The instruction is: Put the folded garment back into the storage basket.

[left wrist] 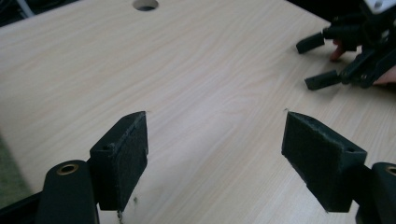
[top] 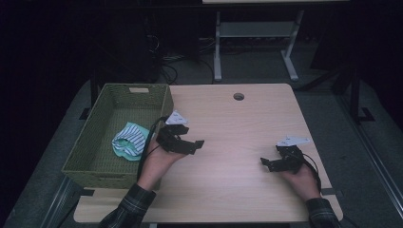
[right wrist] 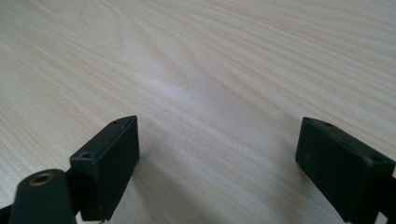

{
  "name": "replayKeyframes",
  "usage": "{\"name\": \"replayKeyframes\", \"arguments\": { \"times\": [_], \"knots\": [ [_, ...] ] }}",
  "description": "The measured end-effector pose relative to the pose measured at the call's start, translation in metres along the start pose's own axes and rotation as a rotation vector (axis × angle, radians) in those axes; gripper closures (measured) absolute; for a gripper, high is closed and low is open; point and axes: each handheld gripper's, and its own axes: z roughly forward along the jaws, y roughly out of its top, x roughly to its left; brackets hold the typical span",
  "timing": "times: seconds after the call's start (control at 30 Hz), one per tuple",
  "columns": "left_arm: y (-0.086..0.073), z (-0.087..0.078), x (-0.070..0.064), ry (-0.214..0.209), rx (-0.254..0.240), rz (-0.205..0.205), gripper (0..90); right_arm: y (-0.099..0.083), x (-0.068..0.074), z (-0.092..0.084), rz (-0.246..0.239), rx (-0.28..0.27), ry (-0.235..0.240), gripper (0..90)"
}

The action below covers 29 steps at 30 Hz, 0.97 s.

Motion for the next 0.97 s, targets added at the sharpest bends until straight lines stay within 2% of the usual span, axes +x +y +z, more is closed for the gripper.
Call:
{"name": "replayKeyframes", "arguments": {
  "times": [0.2,0.37,0.5,0.53,0.6,0.7,0.73,0.83,0.97],
  "knots": [
    [-0.013,0.029,-0.016,-0.004,0.038,0.028,22.2,0.0,0.0,0.0,0.0,0.0,0.0,13.0],
    [-0.025,0.048,-0.019,-0.005,0.052,0.029,21.8,0.0,0.0,0.0,-0.001,0.0,0.0,13.0],
    [-0.038,0.065,-0.019,0.008,0.085,0.043,19.9,0.0,0.0,0.0,-0.001,0.0,0.0,13.0],
    [-0.042,0.069,-0.018,0.022,0.099,0.063,19.3,0.0,0.0,0.0,-0.001,0.0,0.0,13.0],
    [-0.046,0.075,-0.018,0.039,0.124,0.083,18.6,0.0,0.0,0.0,-0.001,0.001,0.001,12.9],
    [-0.053,0.083,-0.015,0.037,0.167,0.095,17.9,0.0,0.0,0.0,-0.001,0.001,0.001,12.8],
    [-0.054,0.084,-0.015,0.033,0.172,0.088,17.5,0.0,0.0,0.0,-0.003,0.0,0.001,12.8],
    [-0.059,0.088,-0.015,0.037,0.196,0.101,17.2,0.0,0.0,0.0,-0.003,0.0,0.002,12.7],
    [-0.061,0.089,-0.014,0.035,0.186,0.098,16.0,0.0,0.0,0.0,-0.003,0.0,0.002,12.6]
  ]
}}
